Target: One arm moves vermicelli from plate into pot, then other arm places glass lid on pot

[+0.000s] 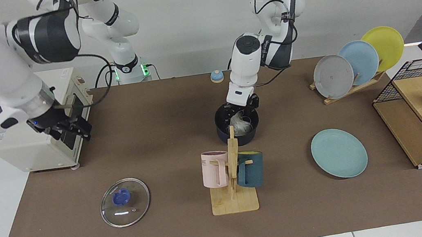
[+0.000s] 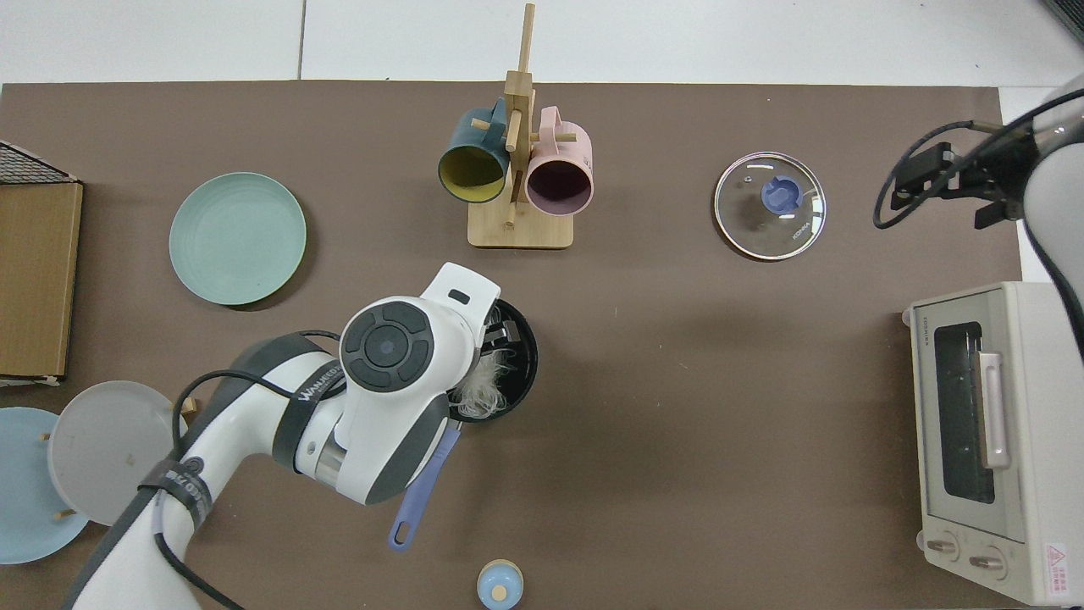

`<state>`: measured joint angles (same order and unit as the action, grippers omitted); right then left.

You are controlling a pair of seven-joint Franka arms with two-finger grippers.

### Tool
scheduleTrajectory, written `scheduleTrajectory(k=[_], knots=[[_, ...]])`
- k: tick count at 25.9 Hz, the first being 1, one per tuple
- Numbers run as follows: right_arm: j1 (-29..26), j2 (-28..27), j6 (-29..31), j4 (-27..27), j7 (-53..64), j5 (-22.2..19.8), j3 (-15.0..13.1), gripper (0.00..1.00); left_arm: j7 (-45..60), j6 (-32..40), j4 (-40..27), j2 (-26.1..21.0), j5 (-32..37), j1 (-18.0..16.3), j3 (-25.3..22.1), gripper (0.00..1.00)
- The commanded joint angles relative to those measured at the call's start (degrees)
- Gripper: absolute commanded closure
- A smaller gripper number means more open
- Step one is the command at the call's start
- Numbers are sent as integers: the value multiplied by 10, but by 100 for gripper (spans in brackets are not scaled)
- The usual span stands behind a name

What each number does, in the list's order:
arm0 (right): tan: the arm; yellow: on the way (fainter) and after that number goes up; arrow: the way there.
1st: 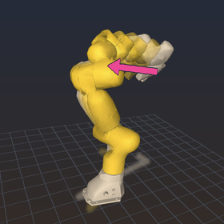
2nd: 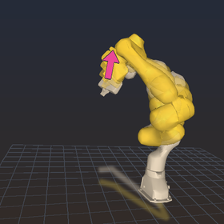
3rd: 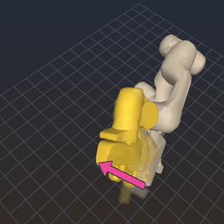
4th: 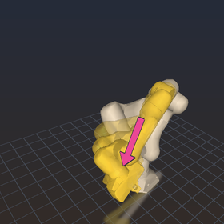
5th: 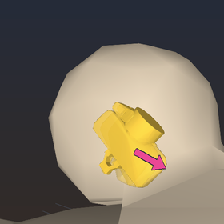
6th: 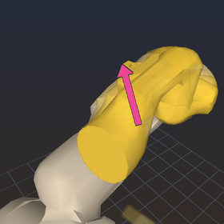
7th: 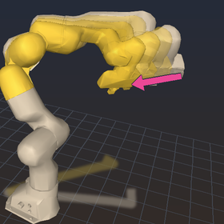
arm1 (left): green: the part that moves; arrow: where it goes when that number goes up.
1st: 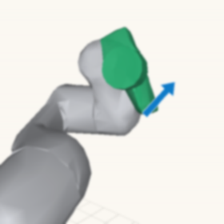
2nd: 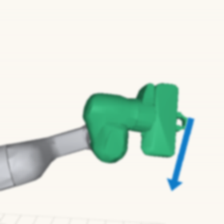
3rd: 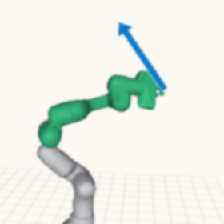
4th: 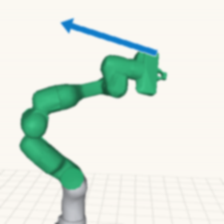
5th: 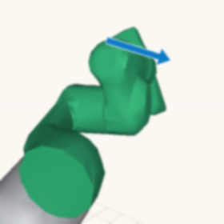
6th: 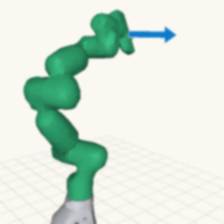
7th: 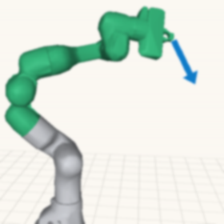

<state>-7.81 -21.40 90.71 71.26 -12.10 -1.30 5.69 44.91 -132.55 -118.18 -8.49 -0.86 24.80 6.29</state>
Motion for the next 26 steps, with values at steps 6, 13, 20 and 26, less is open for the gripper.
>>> scheduleTrajectory(k=[6, 13, 20, 26], knots=[[11, -170, 97, -85, 10, -85, 43, 1, -176, 121, 73, 44, 0, -96, -6, 0], [16, -235, 215, -75, -5, -87, 53, 1, -295, 156, 108, 52, 1, -165, -6, 0], [21, -246, 273, -43, -11, -102, 53, 1, -338, 166, 108, 65, 1, -196, -6, 0], [20, -240, 287, -18, -12, -100, 54, 1, -344, 171, 112, 70, 1, -198, -6, 0]])
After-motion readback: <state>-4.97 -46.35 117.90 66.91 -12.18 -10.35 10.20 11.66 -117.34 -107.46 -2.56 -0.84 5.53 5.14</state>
